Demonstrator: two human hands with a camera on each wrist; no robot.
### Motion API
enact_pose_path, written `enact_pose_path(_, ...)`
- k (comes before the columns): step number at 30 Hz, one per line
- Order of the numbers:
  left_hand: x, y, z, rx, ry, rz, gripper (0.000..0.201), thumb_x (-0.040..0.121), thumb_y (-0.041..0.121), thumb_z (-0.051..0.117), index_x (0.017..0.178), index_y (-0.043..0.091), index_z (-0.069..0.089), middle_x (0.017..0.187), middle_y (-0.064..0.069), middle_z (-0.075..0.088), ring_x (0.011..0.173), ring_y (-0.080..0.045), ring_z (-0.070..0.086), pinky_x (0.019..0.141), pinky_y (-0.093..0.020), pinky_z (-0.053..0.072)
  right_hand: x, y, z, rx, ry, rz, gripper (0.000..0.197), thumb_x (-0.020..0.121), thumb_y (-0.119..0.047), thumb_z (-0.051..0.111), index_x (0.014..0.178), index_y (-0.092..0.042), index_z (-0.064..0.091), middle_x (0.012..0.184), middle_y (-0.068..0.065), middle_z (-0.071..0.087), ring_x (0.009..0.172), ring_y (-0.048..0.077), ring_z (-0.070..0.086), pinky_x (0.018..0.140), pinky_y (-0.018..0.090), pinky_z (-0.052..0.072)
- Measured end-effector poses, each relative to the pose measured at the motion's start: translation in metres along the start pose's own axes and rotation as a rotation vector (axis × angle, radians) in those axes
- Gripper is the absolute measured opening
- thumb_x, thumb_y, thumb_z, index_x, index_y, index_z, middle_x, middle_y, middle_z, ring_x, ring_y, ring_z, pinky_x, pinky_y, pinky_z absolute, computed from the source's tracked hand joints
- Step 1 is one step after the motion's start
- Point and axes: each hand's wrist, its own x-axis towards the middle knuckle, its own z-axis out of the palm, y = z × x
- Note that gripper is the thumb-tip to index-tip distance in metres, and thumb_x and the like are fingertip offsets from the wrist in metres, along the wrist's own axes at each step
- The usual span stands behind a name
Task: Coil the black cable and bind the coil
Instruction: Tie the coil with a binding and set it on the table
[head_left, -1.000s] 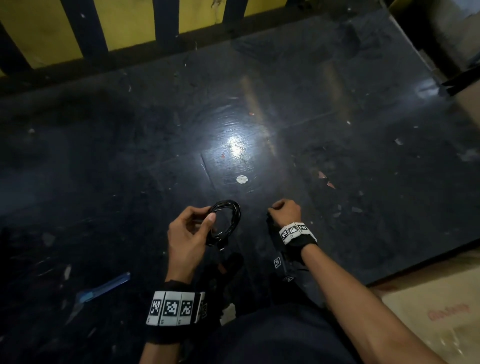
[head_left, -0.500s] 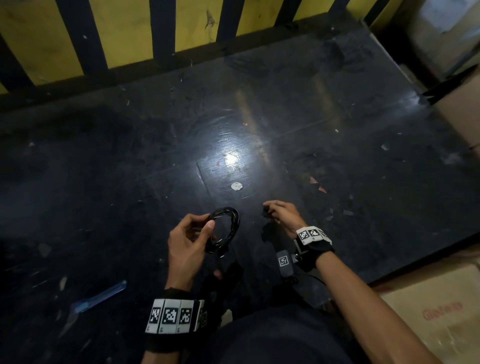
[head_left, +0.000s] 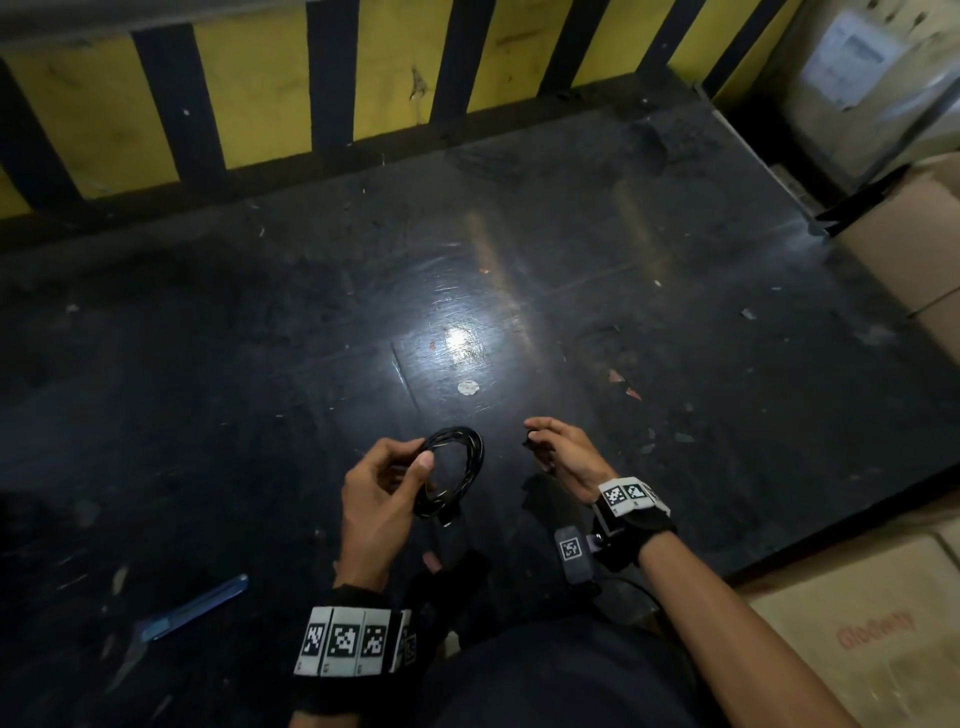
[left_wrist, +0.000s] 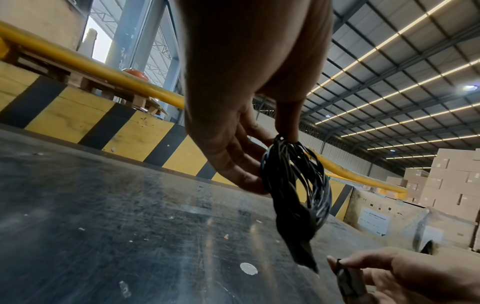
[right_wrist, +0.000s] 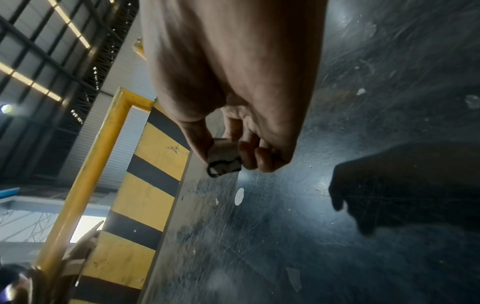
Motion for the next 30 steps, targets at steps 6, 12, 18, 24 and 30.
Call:
enact_pose_path(6, 0.0, 0.0, -0.001, -0.003, 0.006, 0.009, 0.009, 0.09, 0.012, 0.071, 0.096, 0.018, 0.074, 0.082, -0.008, 0.075, 0.074, -0.024, 0.072, 0.073, -0.042, 0.058, -0.006, 0.0, 0.001, -0.041, 0.036, -0.015, 0.023, 0.094, 0.006, 0.056, 0.085, -0.015, 0.058, 0.074, 0.007, 0.059, 0.043, 0.005, 0.057, 0.034, 0.011, 0.037)
enact_pose_path(12, -0.002, 0.002, -0.001, -0.02, 0.001, 0.009, 0.007, 0.09, 0.011, 0.07, 0.095, 0.014, 0.073, 0.08, -0.009, 0.075, 0.071, -0.021, 0.071, 0.068, -0.036, 0.057, -0.004, 0.003, -0.001, -0.218, 0.09, -0.032, 0.018, 0.097, 0.0, 0.057, 0.092, -0.017, 0.054, 0.073, 0.002, 0.055, 0.041, -0.004, 0.053, 0.038, 0.007, 0.037)
enact_pose_path(18, -0.001, 0.001, -0.001, -0.022, -0.012, 0.016, 0.007, 0.091, 0.011, 0.07, 0.095, 0.015, 0.073, 0.079, -0.011, 0.074, 0.071, -0.023, 0.071, 0.067, -0.038, 0.057, -0.003, 0.0, 0.002, -0.321, 0.074, -0.096, 0.023, 0.098, -0.008, 0.059, 0.083, -0.022, 0.049, 0.072, 0.001, 0.053, 0.046, 0.0, 0.051, 0.046, 0.013, 0.041)
enact_pose_path(24, 0.0, 0.002, 0.001, -0.026, -0.027, 0.021, 0.007, 0.09, 0.01, 0.07, 0.095, 0.014, 0.073, 0.075, -0.009, 0.073, 0.07, -0.028, 0.071, 0.066, -0.039, 0.058, -0.013, -0.012, 0.014, -0.386, 0.002, -0.138, 0.024, 0.099, -0.022, 0.059, 0.081, -0.021, 0.045, 0.058, -0.001, 0.044, 0.047, 0.012, 0.038, 0.046, 0.022, 0.032)
enact_pose_path(30, 0.002, 0.0, 0.001, 0.045, -0.087, 0.038, 0.008, 0.089, 0.015, 0.072, 0.092, 0.022, 0.073, 0.079, -0.003, 0.075, 0.074, -0.033, 0.073, 0.072, -0.048, 0.059, -0.038, -0.042, 0.032, -0.359, -0.122, -0.181, 0.024, 0.104, -0.015, 0.045, 0.08, -0.021, 0.045, 0.068, -0.005, 0.053, 0.05, 0.006, 0.037, 0.046, 0.02, 0.028)
